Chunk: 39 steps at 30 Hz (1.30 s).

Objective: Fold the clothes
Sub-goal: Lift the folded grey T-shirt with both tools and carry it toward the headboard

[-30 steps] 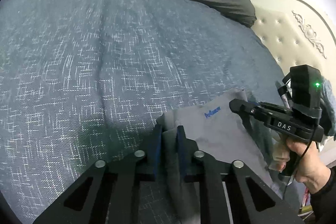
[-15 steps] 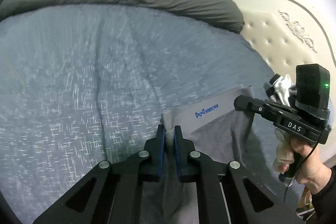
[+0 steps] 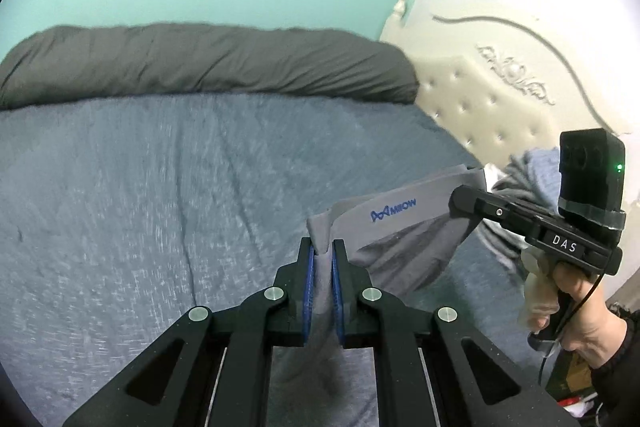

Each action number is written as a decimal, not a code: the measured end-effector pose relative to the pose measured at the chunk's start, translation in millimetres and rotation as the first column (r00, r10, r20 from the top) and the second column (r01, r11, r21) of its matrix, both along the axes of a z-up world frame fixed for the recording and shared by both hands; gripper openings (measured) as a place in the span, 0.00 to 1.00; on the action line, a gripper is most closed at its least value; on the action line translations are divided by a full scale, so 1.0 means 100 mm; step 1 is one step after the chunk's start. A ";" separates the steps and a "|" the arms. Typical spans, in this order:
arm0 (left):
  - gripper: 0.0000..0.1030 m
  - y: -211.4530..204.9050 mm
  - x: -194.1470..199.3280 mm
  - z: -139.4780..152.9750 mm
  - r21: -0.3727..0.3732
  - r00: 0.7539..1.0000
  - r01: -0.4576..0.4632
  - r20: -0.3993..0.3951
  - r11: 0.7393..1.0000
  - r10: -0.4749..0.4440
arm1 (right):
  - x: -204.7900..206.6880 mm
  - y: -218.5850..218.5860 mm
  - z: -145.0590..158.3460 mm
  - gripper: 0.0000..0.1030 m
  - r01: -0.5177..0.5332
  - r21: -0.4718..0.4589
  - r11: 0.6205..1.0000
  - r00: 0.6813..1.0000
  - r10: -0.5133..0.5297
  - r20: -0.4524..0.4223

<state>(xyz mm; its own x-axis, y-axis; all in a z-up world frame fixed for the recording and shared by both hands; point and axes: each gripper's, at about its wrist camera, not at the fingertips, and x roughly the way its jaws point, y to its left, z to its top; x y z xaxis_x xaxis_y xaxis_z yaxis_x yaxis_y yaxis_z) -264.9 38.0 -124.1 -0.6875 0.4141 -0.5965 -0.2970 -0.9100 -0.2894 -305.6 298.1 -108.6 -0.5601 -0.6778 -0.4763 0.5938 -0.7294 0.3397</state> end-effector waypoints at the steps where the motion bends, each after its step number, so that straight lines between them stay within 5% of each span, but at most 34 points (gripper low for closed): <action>1: 0.08 0.02 0.05 0.09 -0.001 1.000 0.002 -0.012 1.000 -0.002 | 0.06 0.04 0.09 0.04 0.003 -0.004 1.000 1.000 -0.003 -0.013; 17: 0.08 0.92 0.73 1.66 0.006 0.973 0.143 -0.185 0.990 -0.140 | 0.96 1.02 1.48 0.04 0.087 -0.020 0.996 0.977 -0.089 -0.195; 29: 0.08 2.15 1.11 2.27 -0.017 0.919 0.316 -0.245 0.949 -0.310 | 1.68 2.22 2.09 0.04 0.225 0.003 0.974 0.939 -0.216 -0.269; 39: 0.08 3.43 1.21 2.50 -0.023 0.864 0.457 -0.225 0.889 -0.450 | 2.09 3.29 2.26 0.04 0.361 -0.024 0.932 0.897 -0.354 -0.264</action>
<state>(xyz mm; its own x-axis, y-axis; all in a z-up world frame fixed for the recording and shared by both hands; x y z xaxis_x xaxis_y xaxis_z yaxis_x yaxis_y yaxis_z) -143.5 380.7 125.7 -0.5304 0.7269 -0.4362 -0.7332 -0.6517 -0.1944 -97.1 627.6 117.2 -0.8682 -0.3988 -0.2952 0.3562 -0.9152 0.1887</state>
